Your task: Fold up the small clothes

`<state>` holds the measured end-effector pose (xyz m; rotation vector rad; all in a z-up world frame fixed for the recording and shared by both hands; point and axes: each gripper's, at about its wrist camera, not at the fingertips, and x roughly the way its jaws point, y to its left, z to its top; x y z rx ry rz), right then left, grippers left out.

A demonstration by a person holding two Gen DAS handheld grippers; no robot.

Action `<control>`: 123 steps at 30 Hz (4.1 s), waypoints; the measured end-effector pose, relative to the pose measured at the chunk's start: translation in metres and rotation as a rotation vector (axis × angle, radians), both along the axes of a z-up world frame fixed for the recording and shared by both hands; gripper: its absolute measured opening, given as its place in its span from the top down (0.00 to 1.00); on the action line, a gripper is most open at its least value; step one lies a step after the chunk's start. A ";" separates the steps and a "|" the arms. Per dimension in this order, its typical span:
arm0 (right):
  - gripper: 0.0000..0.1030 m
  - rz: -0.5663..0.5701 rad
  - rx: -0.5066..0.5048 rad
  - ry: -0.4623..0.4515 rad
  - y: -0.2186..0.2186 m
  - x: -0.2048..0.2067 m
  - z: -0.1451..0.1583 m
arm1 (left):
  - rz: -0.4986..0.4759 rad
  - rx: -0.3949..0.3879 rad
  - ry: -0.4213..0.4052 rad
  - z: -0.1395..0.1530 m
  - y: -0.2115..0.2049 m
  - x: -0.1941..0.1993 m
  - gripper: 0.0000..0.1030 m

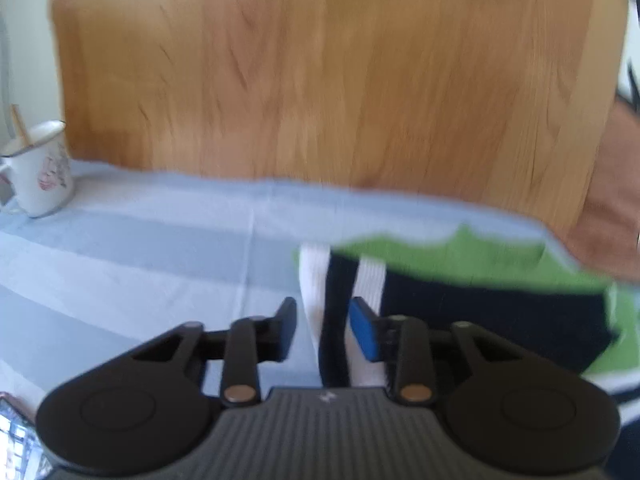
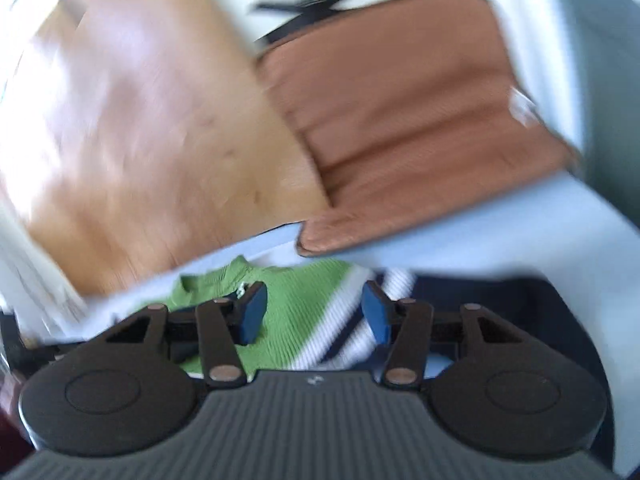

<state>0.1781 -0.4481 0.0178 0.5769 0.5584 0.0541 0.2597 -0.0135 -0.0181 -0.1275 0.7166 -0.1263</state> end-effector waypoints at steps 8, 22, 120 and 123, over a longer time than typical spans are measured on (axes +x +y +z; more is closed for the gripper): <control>0.45 -0.192 0.245 0.045 -0.016 -0.036 -0.027 | -0.170 -0.104 -0.013 -0.006 -0.049 0.011 0.69; 0.97 -0.538 -0.029 -0.128 -0.018 0.019 0.025 | -0.204 -0.156 0.008 -0.036 -0.057 0.019 0.67; 0.70 0.645 -0.567 -0.135 0.266 0.070 0.023 | -0.184 -0.448 0.021 -0.023 0.018 0.023 0.21; 0.54 0.351 -0.500 -0.141 0.189 0.072 0.044 | -0.189 -0.412 0.040 -0.030 0.010 0.026 0.22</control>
